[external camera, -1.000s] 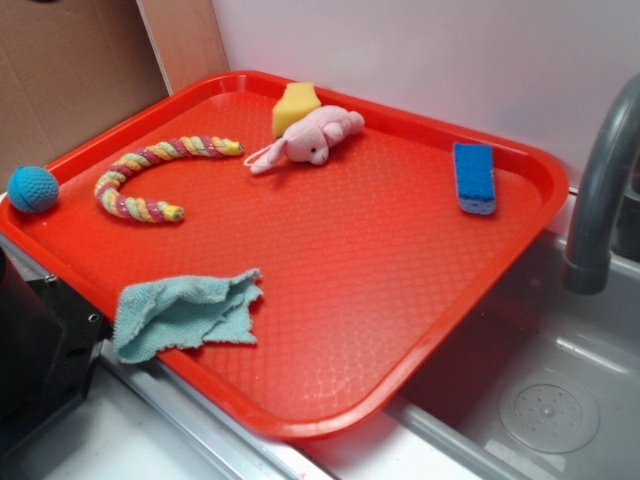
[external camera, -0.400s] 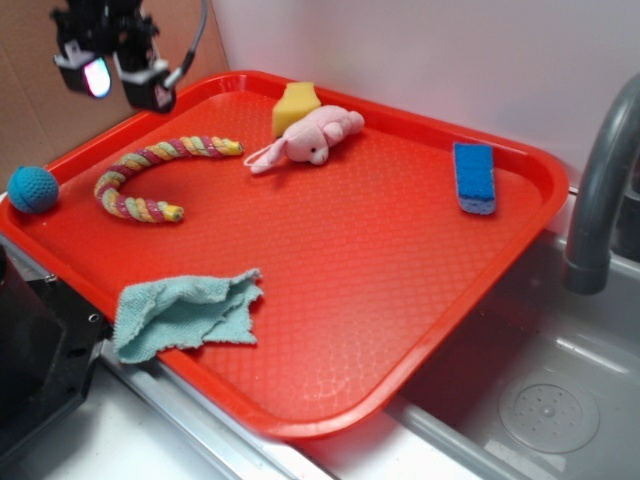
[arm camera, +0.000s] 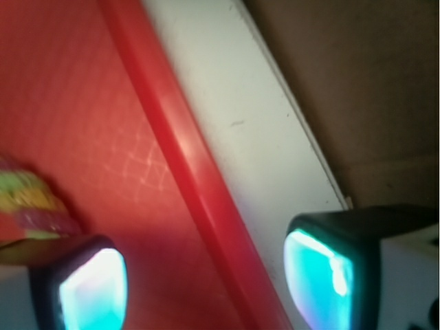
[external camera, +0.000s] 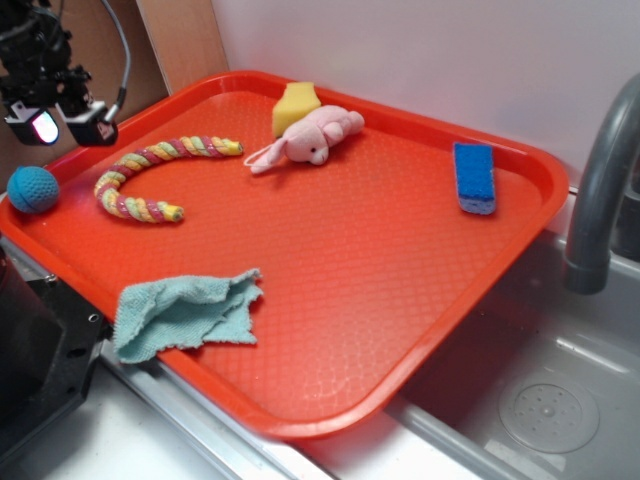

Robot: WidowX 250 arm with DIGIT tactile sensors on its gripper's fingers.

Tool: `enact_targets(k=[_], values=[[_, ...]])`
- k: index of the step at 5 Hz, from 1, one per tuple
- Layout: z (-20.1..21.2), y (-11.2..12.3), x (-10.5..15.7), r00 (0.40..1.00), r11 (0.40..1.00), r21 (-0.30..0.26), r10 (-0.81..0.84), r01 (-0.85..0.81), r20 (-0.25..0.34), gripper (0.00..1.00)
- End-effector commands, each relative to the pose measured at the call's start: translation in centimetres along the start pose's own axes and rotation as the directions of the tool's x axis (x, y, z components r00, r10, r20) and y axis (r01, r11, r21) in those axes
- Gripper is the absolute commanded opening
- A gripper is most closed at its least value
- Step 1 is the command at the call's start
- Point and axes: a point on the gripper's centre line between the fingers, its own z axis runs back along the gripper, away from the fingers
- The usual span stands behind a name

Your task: Grab the multicolored rope.

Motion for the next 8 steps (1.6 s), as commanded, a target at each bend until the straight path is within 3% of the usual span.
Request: enact_targets(k=[1, 2, 3, 5, 6, 8], values=[[2.6, 1.8, -1.6, 0.961, 0.957, 0.110, 0.260, -0.269, 0.093, 1.00], [2.9, -1.4, -1.4, 0.975, 0.967, 0.132, 0.209, -0.218, 0.078, 1.00], [2.4, -2.6, -1.5, 0.977, 0.966, 0.150, 0.203, -0.211, 0.067, 1.00], [-0.3, -4.7, -1.2, 0.983, 0.978, 0.109, 0.175, -0.180, 0.056, 1.00], [-1.5, -5.5, -1.3, 0.986, 0.985, 0.046, 0.168, -0.169, 0.022, 1.00], [-3.6, -7.0, -1.9, 0.988, 0.987, 0.069, 0.146, -0.144, -0.039, 1.00]])
